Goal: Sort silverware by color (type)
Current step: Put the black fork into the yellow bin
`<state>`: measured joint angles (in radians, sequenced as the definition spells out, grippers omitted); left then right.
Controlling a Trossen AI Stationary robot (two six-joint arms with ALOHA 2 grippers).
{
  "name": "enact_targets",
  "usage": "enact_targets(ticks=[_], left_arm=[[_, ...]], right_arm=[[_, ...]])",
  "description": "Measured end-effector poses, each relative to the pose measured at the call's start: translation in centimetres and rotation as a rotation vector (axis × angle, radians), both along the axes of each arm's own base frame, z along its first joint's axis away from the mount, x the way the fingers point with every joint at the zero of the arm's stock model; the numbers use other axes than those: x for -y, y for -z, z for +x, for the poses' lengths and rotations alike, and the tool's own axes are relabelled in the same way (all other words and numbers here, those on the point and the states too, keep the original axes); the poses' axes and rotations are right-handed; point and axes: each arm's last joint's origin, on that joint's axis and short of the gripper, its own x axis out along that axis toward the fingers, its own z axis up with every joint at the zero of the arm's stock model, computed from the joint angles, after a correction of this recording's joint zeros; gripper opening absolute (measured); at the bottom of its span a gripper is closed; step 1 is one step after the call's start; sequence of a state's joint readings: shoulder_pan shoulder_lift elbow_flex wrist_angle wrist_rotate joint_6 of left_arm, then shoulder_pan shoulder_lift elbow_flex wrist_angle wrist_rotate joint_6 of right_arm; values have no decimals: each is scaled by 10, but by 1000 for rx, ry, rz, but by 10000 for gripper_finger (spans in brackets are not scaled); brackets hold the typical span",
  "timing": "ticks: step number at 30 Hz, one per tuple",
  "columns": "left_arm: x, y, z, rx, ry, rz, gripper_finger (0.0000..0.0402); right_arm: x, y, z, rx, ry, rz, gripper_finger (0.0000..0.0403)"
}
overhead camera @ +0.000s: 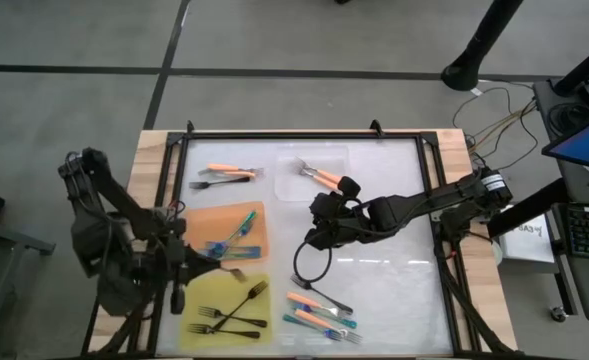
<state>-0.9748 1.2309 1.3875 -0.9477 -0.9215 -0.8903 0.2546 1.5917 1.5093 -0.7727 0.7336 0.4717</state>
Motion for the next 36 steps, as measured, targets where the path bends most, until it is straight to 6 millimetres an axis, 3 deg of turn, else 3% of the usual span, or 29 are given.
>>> enact_targets(ticks=[6,11,16,24,36], left_arm=[[8,7,9,-390,-48,-118,0],[26,8,24,-540,9,-205,0],[39,14,36,-611,22,-219,0],[56,41,55,-750,19,-201,0],[72,89,90,-948,89,-85,0]], right_arm=[[0,0,0,0,0,0,116],[0,0,0,0,0,0,116],[0,0,0,0,0,0,116],[0,2,0,-5,0,-1,116],[1,24,-5,-51,29,8,116]])
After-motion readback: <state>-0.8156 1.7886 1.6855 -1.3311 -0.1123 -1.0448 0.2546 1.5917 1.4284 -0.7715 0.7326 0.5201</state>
